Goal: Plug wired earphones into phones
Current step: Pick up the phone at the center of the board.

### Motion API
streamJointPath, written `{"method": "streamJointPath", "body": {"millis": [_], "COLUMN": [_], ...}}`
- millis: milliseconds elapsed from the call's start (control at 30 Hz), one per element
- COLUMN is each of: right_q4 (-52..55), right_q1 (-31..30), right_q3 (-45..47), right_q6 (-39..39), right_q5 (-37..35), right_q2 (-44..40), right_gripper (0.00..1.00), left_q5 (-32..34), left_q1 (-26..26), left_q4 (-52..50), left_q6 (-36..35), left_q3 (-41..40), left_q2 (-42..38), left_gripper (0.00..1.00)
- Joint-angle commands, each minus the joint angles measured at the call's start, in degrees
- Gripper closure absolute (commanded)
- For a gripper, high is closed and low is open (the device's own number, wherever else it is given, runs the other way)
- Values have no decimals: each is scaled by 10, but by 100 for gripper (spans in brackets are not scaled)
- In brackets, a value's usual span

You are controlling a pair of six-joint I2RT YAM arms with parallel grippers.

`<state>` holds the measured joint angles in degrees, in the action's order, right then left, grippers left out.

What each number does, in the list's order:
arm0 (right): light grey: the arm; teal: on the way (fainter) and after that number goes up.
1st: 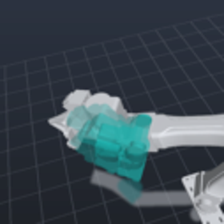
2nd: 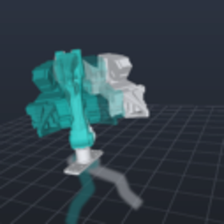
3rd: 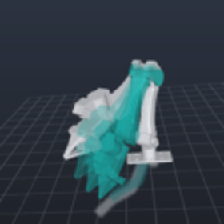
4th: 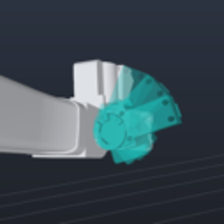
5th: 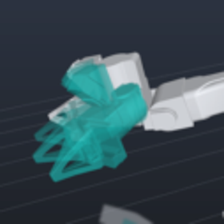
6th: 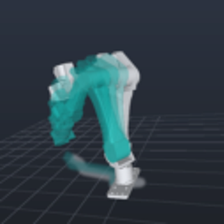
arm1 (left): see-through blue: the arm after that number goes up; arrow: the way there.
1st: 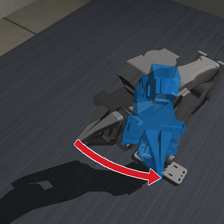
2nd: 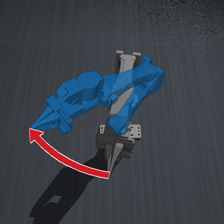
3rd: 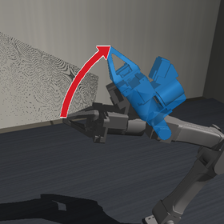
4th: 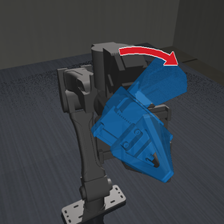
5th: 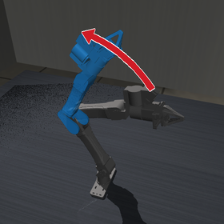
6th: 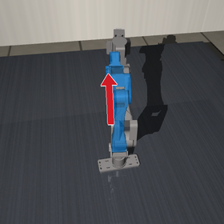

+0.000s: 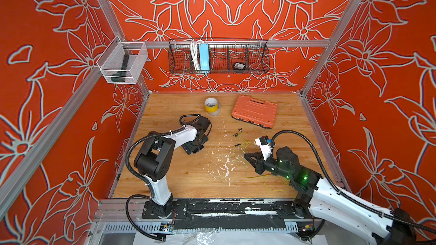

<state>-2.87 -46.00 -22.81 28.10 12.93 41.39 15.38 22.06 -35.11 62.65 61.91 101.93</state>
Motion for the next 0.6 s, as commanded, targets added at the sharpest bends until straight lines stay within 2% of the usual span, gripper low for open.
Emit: {"method": "streamJointPath", "body": {"millis": [0, 233, 333, 567], "right_q4": [-7, -3, -13, -92], "right_q1": [-4, -4, -3, -5], "right_q3": [10, 11, 15, 23], "right_q6": [-5, 3, 13, 57], "right_q5": [3, 0, -1, 18], "right_q2": [-4, -3, 5, 59], "right_gripper": [99, 99, 99, 99], "left_q5": [13, -3, -23, -86], "left_q1": [-4, -4, -4, -4], "left_q4": [-8, -3, 3, 16], "left_q6": [-13, -25, -30, 0], "left_q3": [-1, -12, -16, -30], "left_q2": [12, 36, 39, -3], "left_gripper": [9, 14, 24, 29]}}
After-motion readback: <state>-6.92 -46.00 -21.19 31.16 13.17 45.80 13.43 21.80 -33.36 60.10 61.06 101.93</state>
